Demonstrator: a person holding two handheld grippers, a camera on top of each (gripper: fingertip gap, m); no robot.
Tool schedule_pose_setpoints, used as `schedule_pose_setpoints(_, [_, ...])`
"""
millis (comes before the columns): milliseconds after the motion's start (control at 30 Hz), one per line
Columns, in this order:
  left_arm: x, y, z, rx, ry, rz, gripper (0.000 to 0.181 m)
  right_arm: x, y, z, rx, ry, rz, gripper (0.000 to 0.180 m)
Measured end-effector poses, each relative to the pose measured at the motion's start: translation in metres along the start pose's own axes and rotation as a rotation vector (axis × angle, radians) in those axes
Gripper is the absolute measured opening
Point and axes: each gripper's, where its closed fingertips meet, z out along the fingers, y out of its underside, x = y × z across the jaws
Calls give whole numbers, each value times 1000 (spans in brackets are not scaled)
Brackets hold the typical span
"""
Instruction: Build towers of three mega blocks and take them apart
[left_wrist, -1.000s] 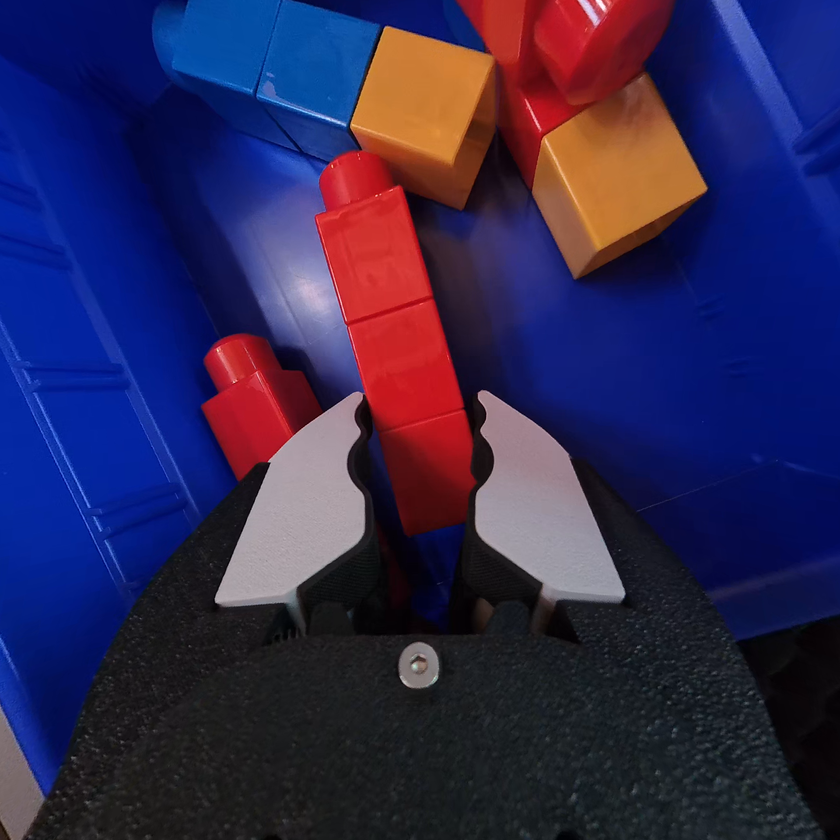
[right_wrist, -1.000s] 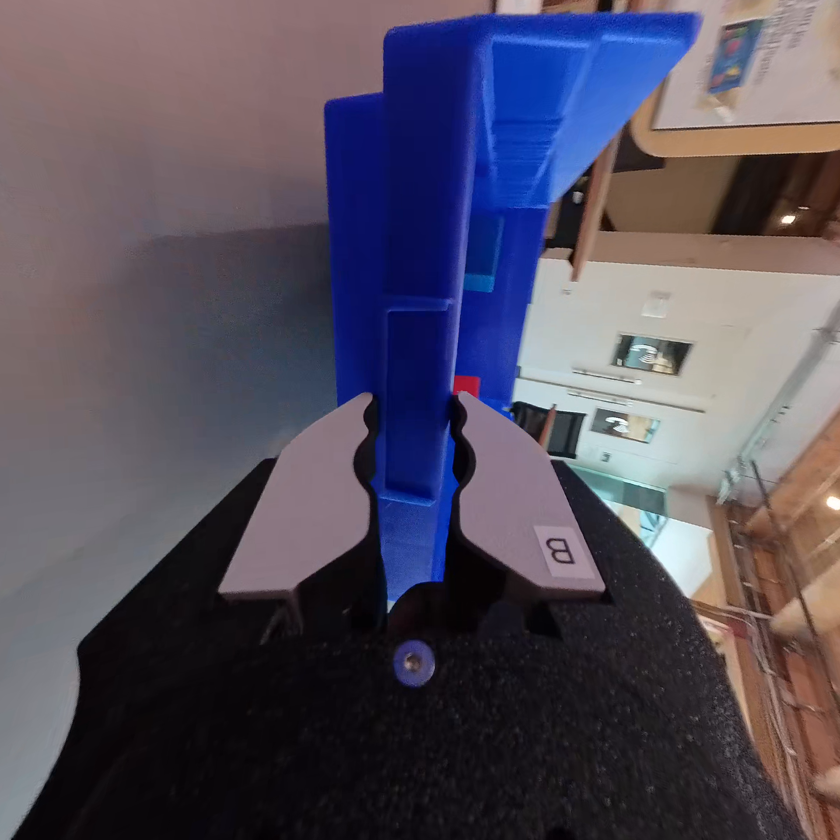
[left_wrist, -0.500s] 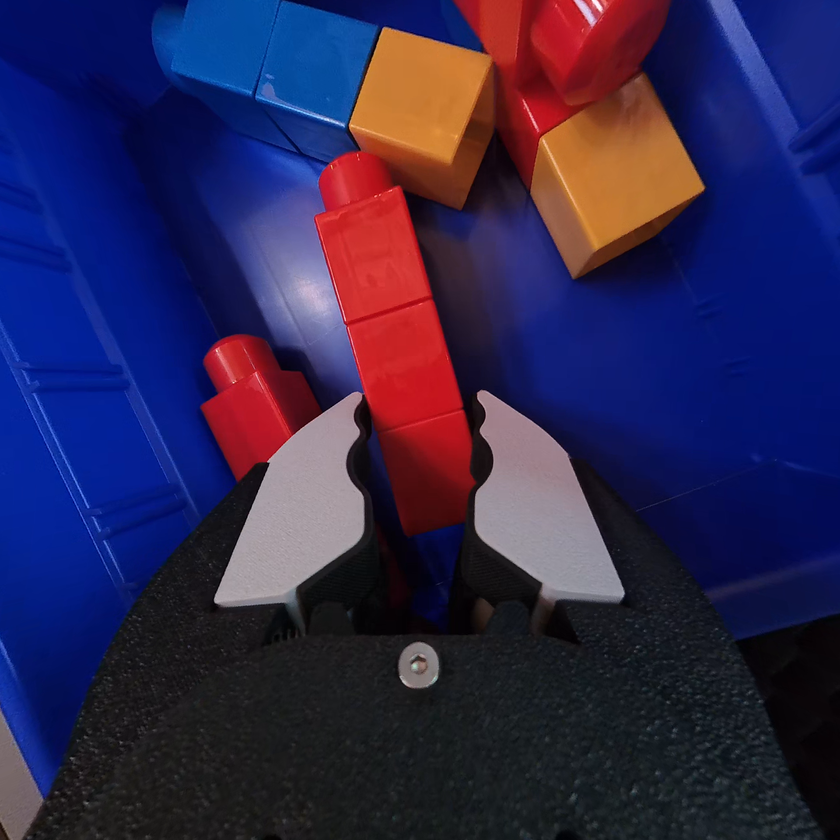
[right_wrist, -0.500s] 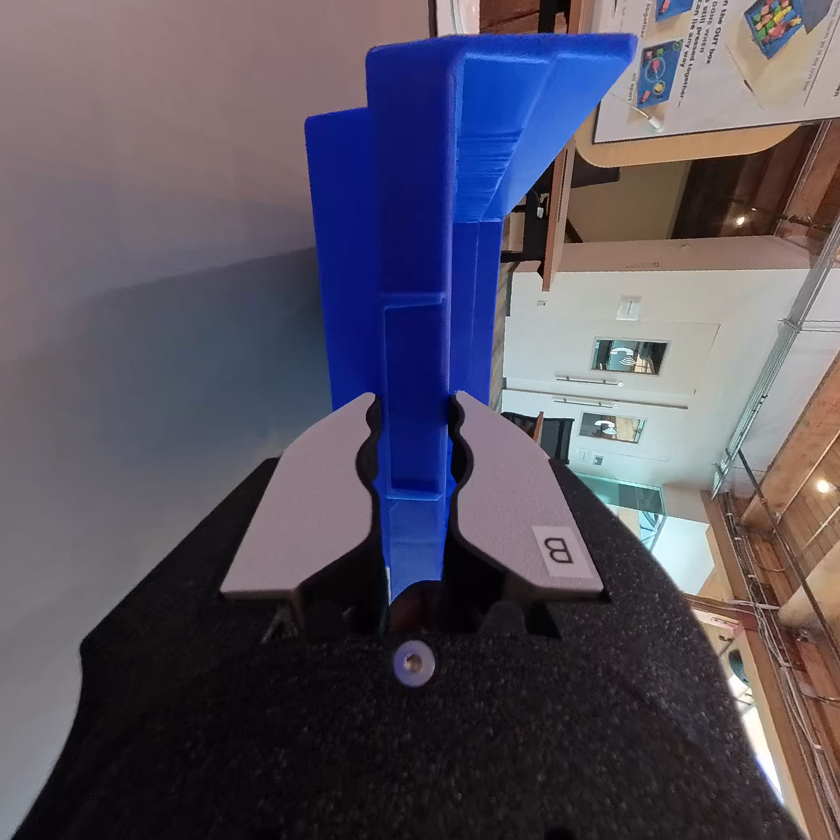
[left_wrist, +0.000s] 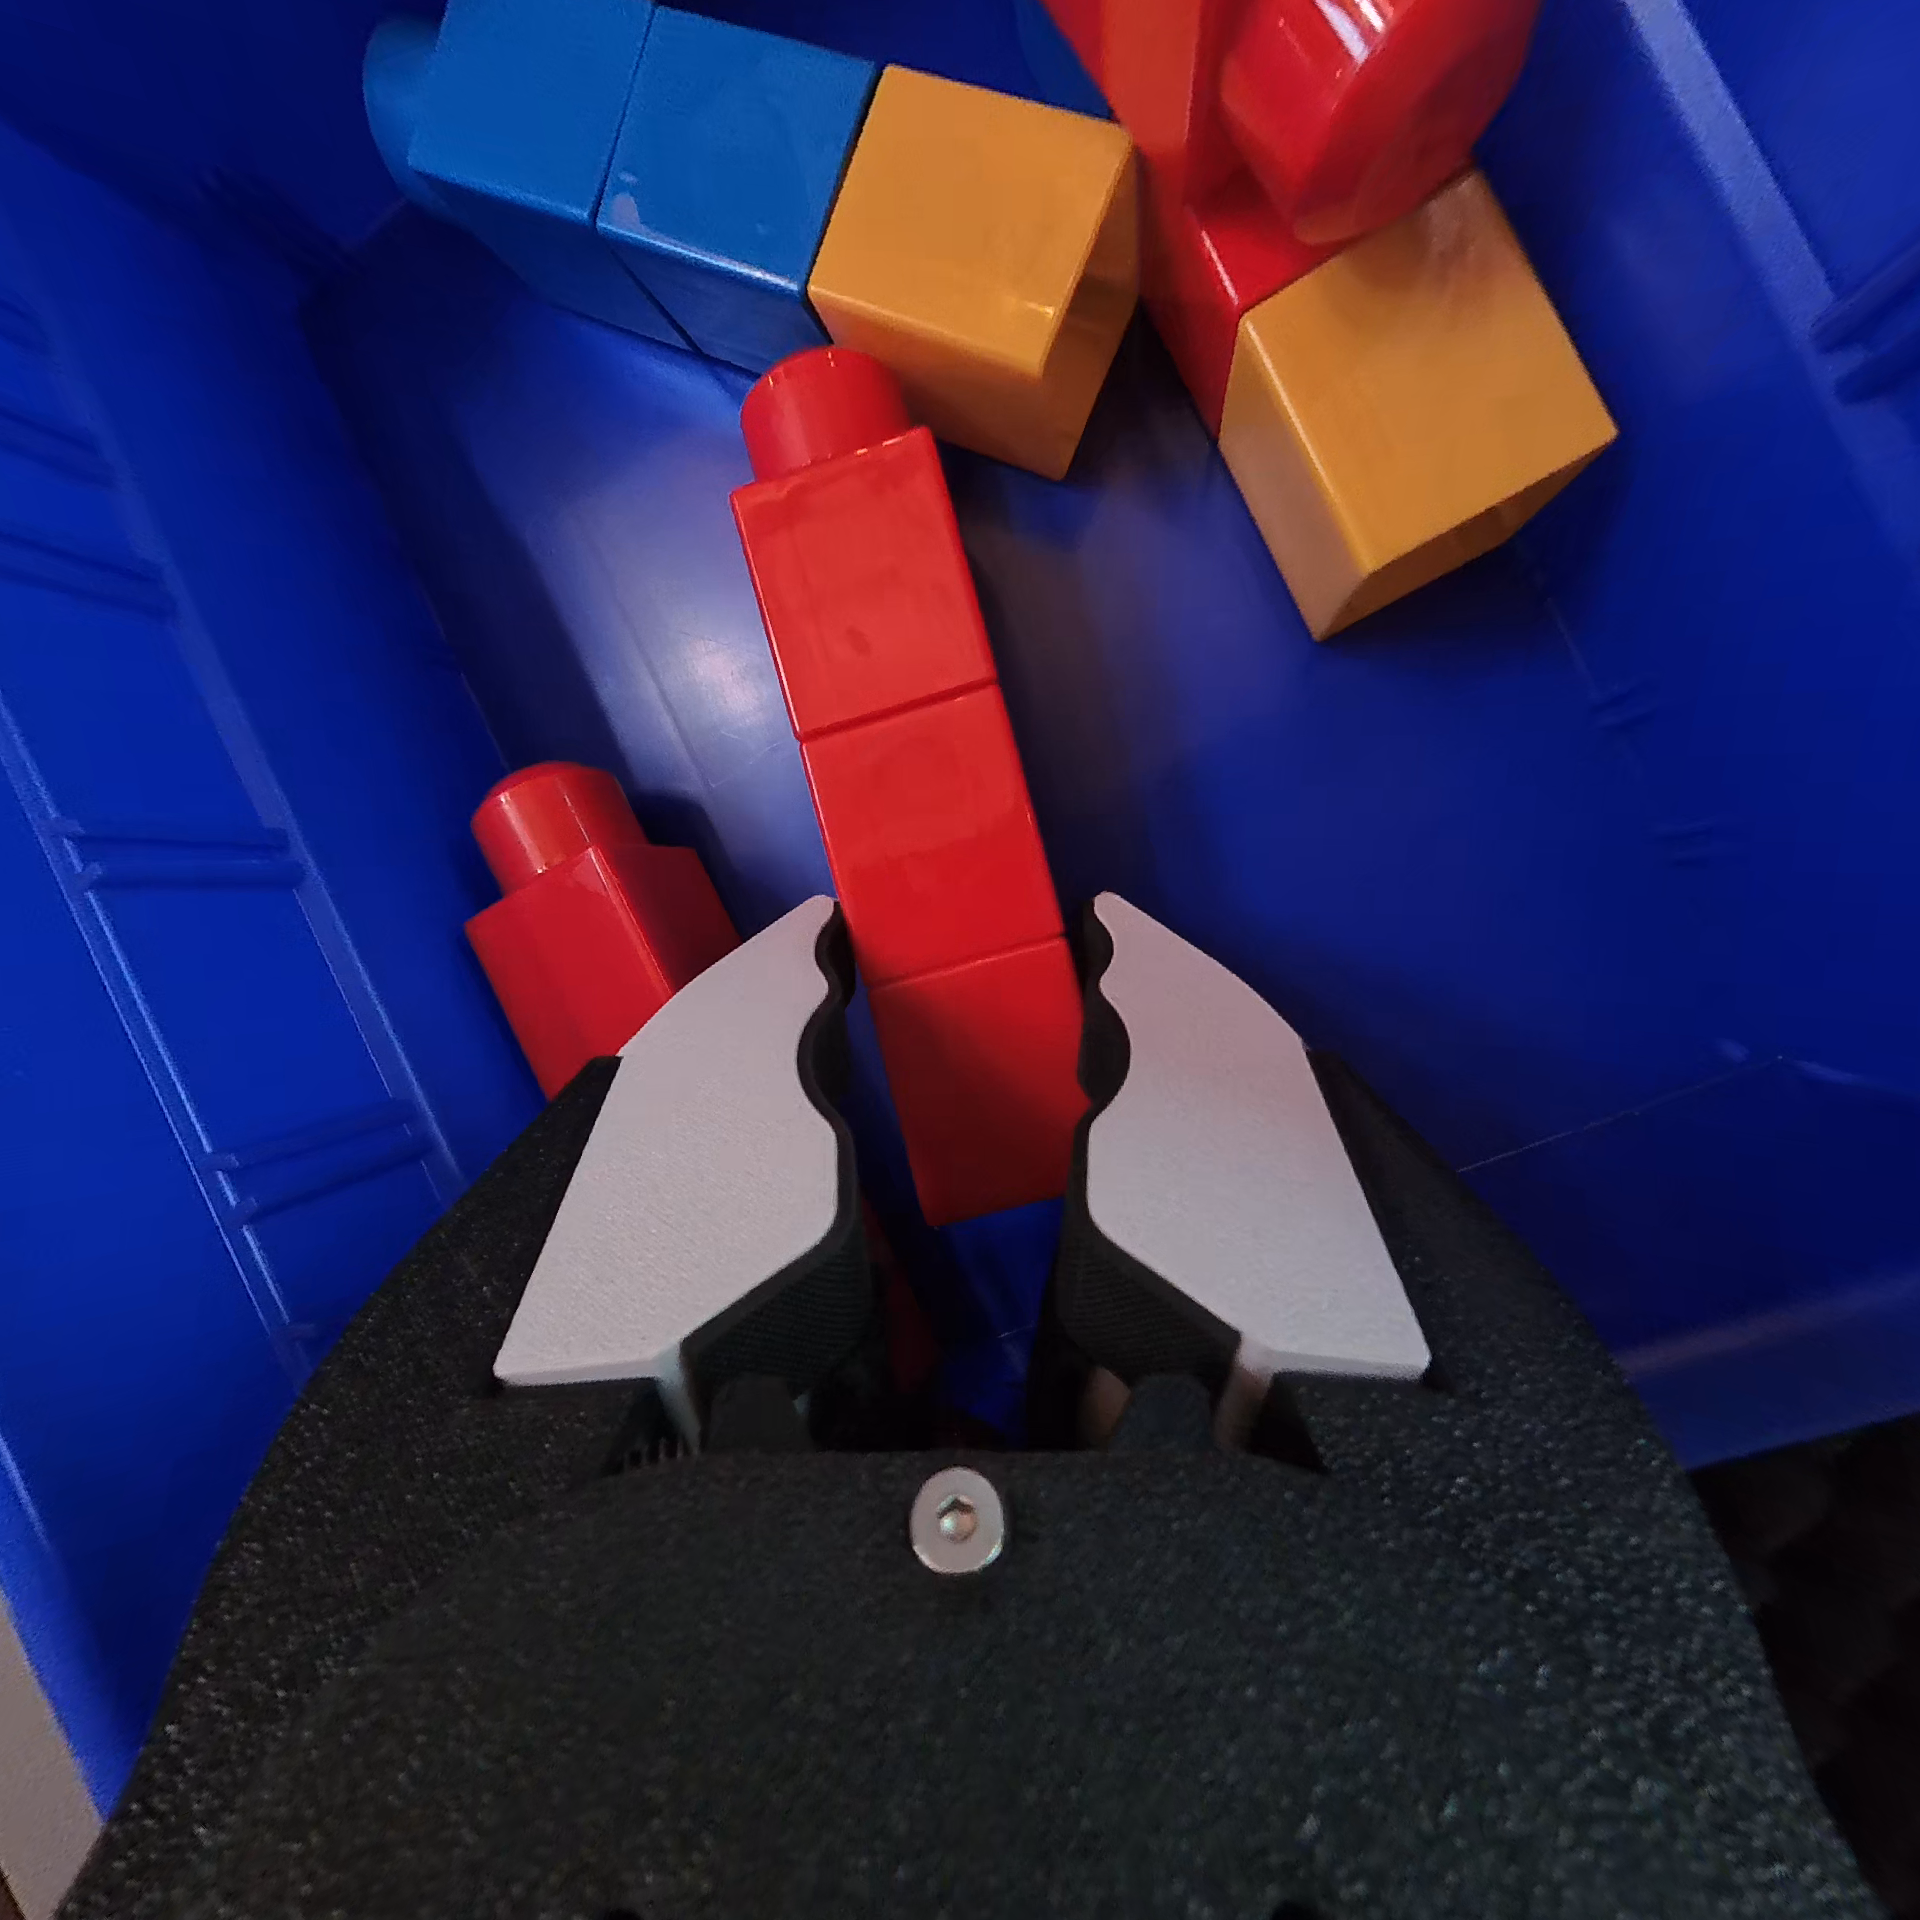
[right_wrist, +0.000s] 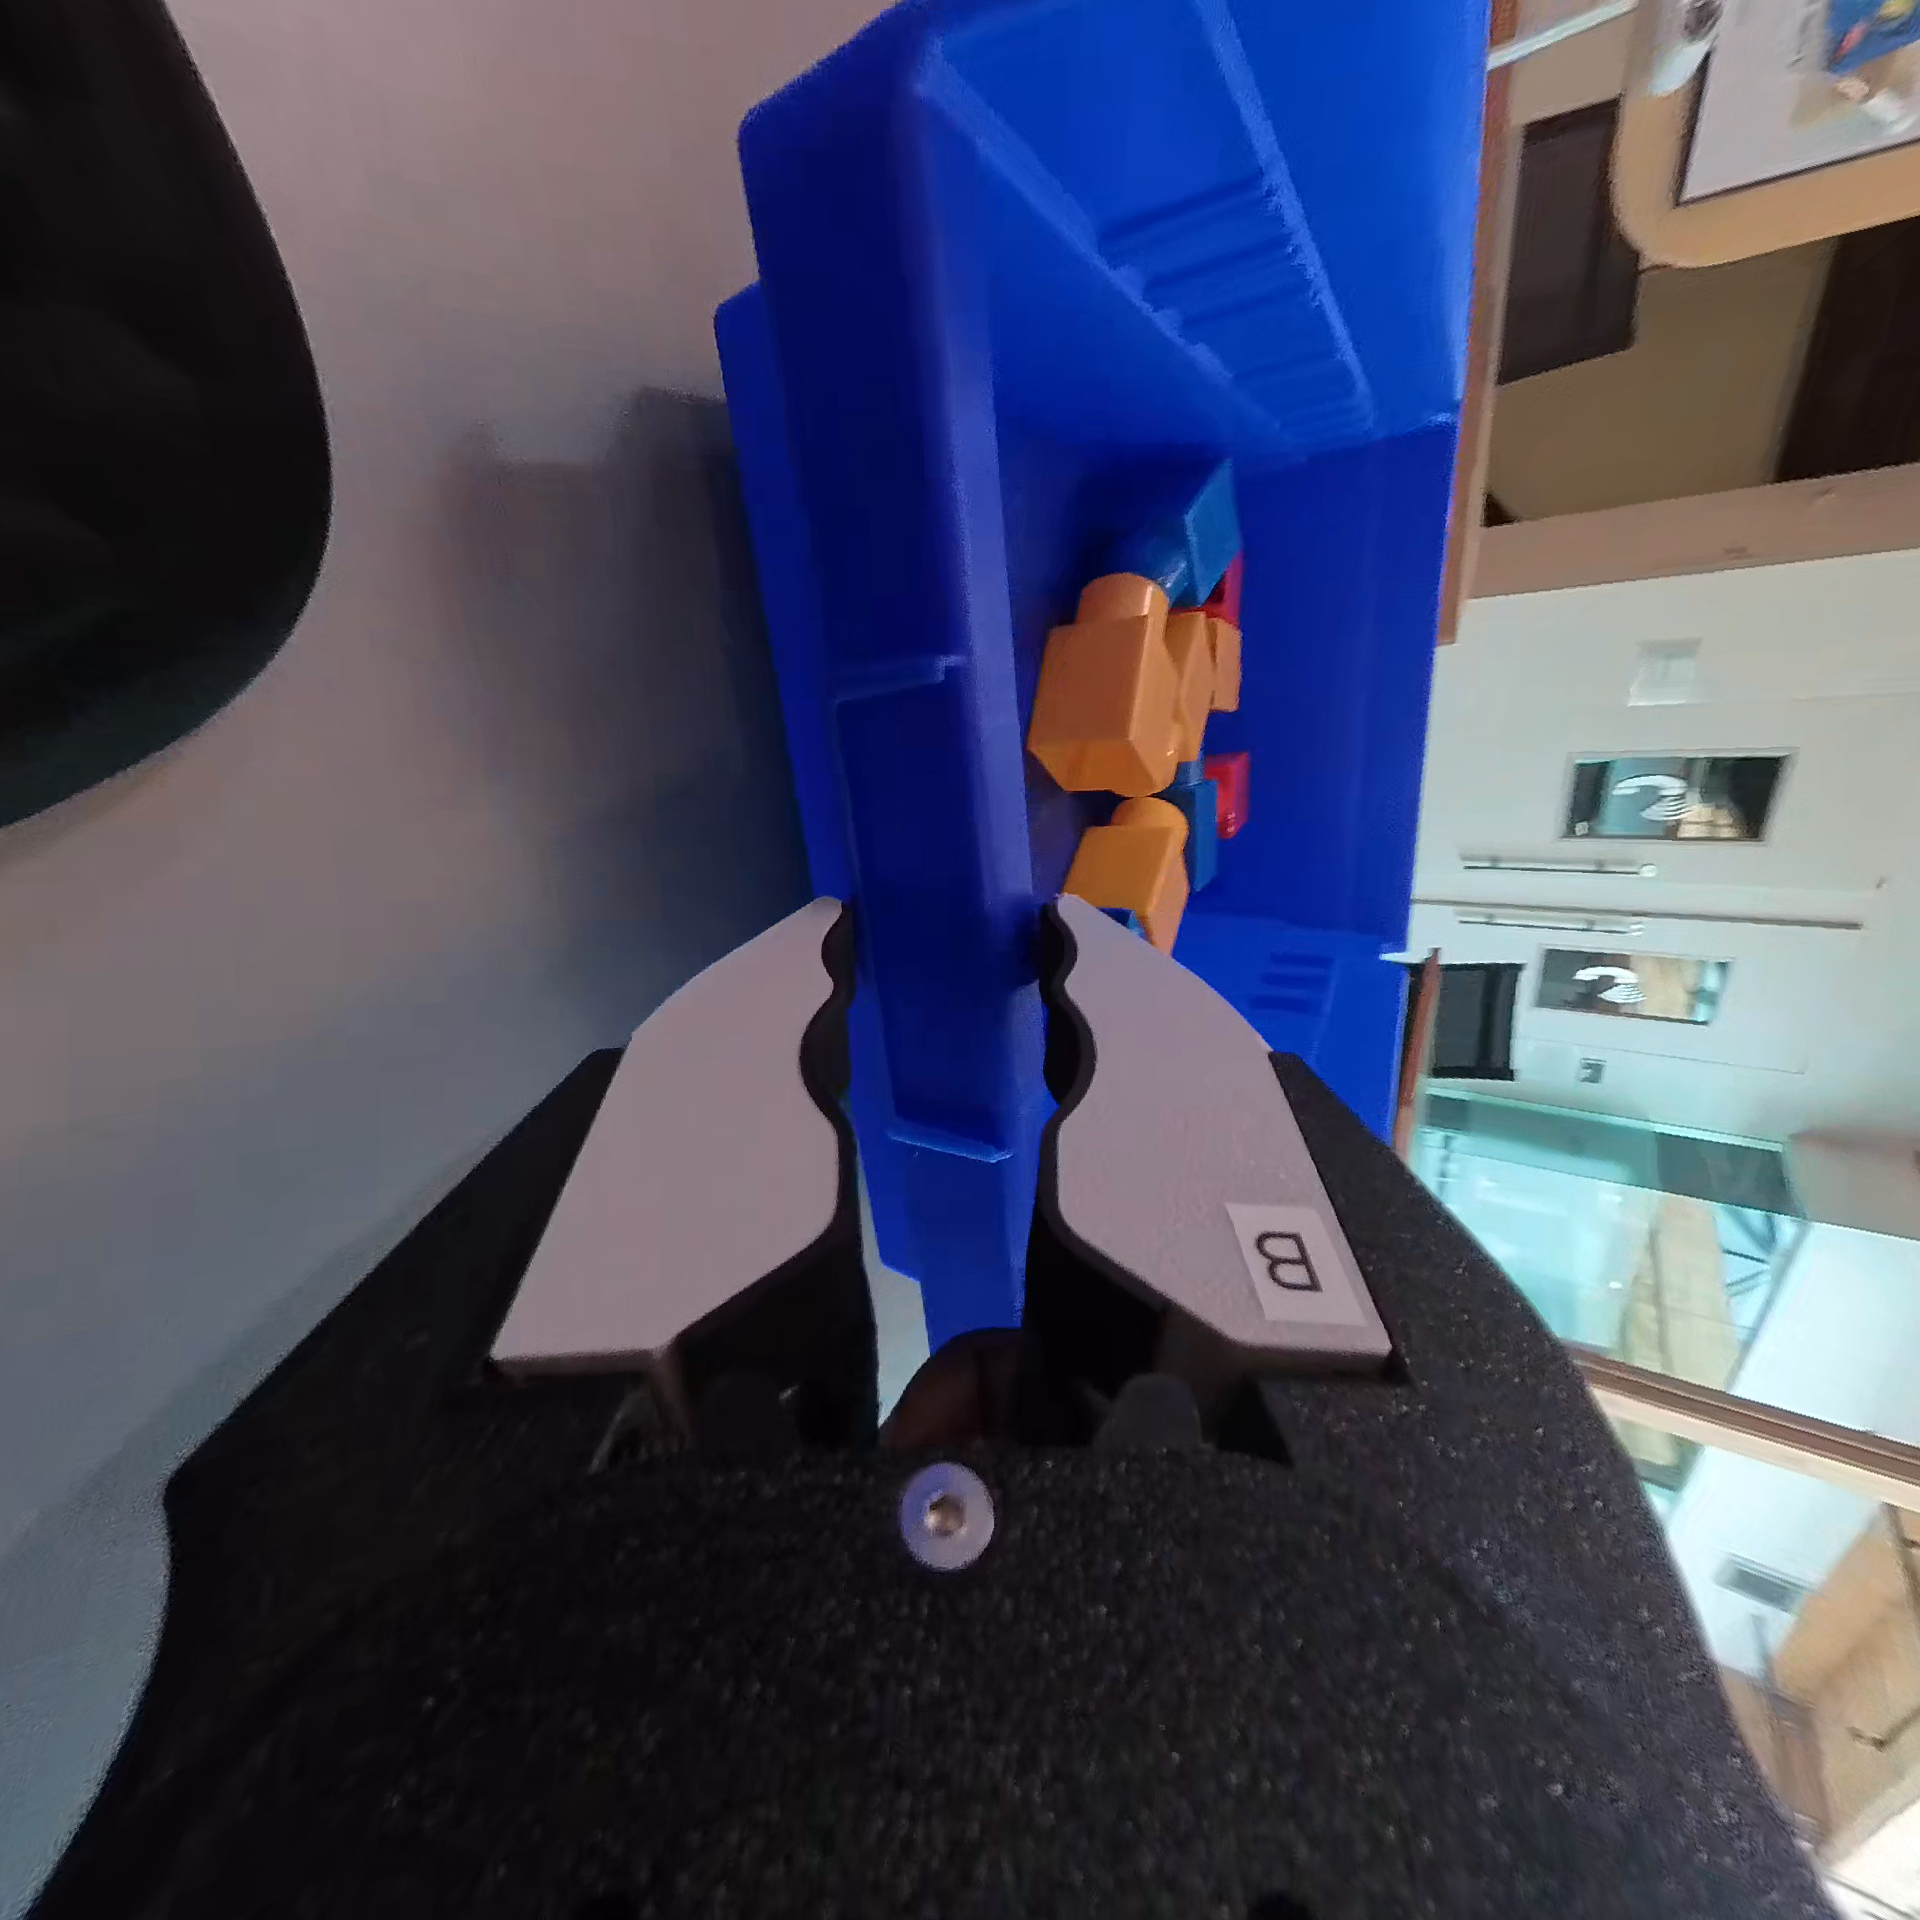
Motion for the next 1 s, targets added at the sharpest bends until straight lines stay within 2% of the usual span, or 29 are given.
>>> schedule_pose_setpoints(100, [0,-1,0,12,-2,-2,41,-12,5,0,-19,-108,102,34])
schedule_pose_setpoints(233, [-1,-5,-4,67,5,-14,40,-8,-2,-12,60,-156,264,31])
schedule_pose_setpoints(400, [-15,-13,-12,194,-15,-55,37,11,-51,-35,366,-179,460,28])
schedule_pose_setpoints(533, [-37,-29,-36,420,-92,-69,37,29,-108,-58,668,-223,582,29])
schedule_pose_setpoints(667, [-53,-67,-103,893,-324,83,37,69,-172,-78,990,-235,821,37])
schedule_pose_setpoints(767, [-14,-93,-152,1228,-340,277,37,94,-220,-80,1129,-329,981,48])
schedule_pose_setpoints(900, [35,-116,-168,1331,-403,492,36,101,-289,-75,1169,-597,1021,81])
schedule_pose_setpoints(967, [53,-122,-163,1318,-427,595,36,101,-311,-68,1182,-699,1040,82])
schedule_pose_setpoints(1000, [60,-124,-159,1310,-423,633,36,101,-318,-65,1201,-722,1048,77])
